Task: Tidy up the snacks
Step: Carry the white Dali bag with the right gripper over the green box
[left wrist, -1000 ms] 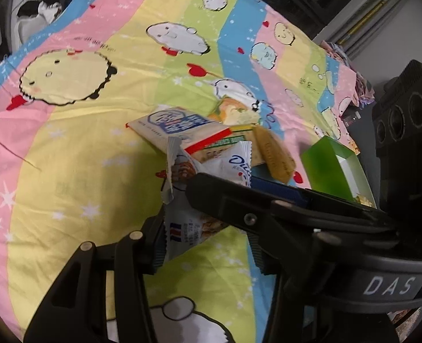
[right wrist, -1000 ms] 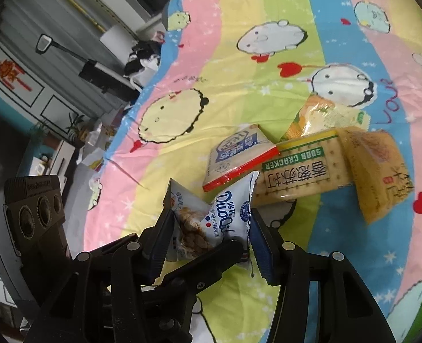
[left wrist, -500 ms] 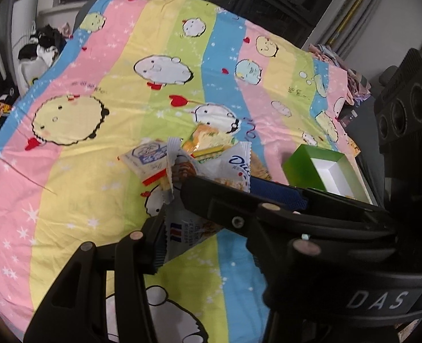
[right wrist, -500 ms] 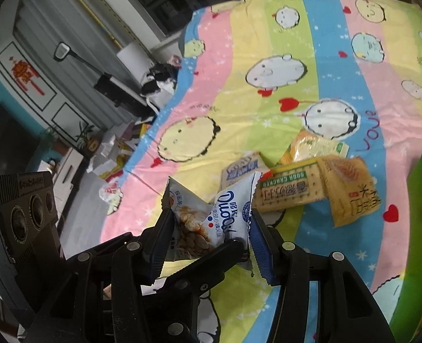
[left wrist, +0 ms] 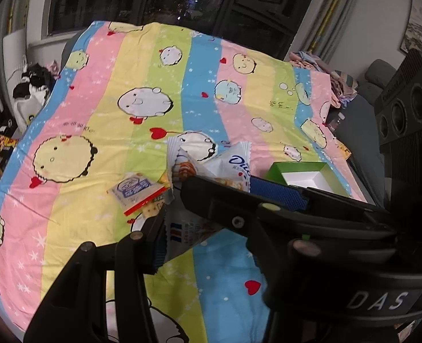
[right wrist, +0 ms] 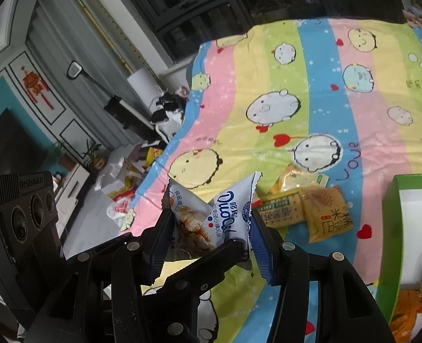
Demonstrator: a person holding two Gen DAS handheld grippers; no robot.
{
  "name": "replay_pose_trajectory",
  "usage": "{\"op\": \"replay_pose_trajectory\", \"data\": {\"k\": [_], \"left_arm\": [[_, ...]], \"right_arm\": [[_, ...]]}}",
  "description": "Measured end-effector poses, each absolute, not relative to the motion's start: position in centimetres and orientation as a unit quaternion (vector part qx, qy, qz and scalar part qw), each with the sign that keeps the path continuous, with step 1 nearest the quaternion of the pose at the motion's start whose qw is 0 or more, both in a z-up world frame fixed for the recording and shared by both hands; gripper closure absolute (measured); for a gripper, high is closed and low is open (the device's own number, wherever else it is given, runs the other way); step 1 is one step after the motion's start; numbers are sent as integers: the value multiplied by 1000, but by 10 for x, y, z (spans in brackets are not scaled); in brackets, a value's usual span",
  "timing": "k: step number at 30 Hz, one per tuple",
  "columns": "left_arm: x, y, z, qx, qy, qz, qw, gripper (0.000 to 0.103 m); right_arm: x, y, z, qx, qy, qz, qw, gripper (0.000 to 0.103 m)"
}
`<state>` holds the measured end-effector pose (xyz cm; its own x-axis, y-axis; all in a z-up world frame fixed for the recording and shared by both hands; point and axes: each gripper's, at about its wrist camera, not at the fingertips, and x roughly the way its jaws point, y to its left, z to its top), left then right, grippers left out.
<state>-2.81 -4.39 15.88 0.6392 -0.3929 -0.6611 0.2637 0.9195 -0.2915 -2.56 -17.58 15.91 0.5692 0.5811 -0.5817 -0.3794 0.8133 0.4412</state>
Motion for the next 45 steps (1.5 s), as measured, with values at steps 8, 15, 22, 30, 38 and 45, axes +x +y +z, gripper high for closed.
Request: {"op": "replay_pose_trajectory", "data": {"k": [8, 15, 22, 30, 38, 45], "left_arm": [[-25, -58, 172, -74, 372, -199, 904, 56], [-22, -71, 176, -67, 371, -215, 901, 56], [-17, -86, 178, -64, 373, -235, 895, 56], [-16, -101, 185, -57, 368, -250, 894, 56], [-14, -126, 193, -43, 360, -274, 891, 56], [-9, -150, 195, -33, 360, -295, 885, 56]], "right_arm": [[-28, -192, 172, 139, 358, 262, 885, 48], [-31, -204, 176, 143, 353, 246, 891, 48], [-31, -221, 178, 150, 354, 227, 895, 48], [-35, -238, 185, 154, 346, 213, 901, 48], [-40, -262, 191, 168, 331, 193, 908, 48], [-42, -289, 192, 186, 325, 172, 911, 48]]}}
